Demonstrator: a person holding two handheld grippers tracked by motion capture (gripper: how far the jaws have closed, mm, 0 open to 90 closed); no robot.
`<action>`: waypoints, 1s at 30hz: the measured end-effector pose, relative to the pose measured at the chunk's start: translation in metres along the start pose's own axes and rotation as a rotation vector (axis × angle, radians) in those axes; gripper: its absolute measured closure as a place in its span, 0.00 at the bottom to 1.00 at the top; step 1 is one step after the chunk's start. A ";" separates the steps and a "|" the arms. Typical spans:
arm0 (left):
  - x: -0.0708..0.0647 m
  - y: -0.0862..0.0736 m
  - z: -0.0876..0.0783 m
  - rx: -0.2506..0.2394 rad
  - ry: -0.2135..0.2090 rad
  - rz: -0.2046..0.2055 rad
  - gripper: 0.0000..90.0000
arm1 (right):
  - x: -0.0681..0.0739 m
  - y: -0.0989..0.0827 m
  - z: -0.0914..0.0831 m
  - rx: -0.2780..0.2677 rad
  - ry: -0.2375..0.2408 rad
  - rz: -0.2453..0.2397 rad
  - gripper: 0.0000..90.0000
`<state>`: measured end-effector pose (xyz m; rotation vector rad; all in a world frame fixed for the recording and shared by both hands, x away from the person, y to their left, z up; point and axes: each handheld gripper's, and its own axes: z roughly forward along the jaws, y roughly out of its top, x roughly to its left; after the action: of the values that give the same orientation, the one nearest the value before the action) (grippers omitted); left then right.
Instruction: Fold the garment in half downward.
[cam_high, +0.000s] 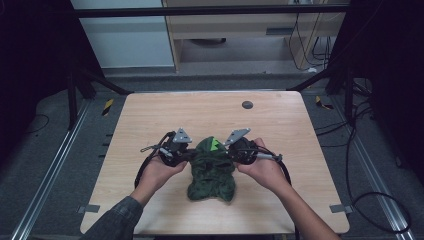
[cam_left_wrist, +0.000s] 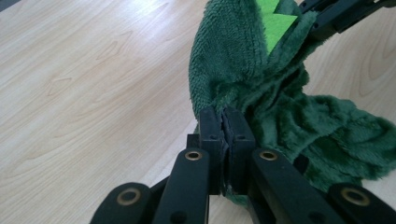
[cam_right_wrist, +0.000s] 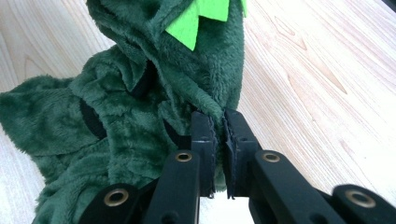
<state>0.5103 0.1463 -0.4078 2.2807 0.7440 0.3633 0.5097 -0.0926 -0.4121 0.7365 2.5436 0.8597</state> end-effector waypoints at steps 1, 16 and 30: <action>-0.001 0.000 -0.001 -0.003 0.000 0.001 0.97 | 0.001 0.000 -0.001 -0.002 0.004 -0.001 0.93; -0.006 -0.006 -0.012 -0.025 -0.013 0.003 0.97 | 0.012 -0.002 -0.011 -0.017 0.005 -0.025 0.93; -0.010 -0.014 -0.012 -0.028 -0.022 -0.003 0.97 | 0.018 -0.005 -0.015 -0.028 0.012 -0.037 0.92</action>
<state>0.4918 0.1545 -0.4094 2.2538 0.7267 0.3450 0.4859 -0.0926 -0.4072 0.6761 2.5426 0.8879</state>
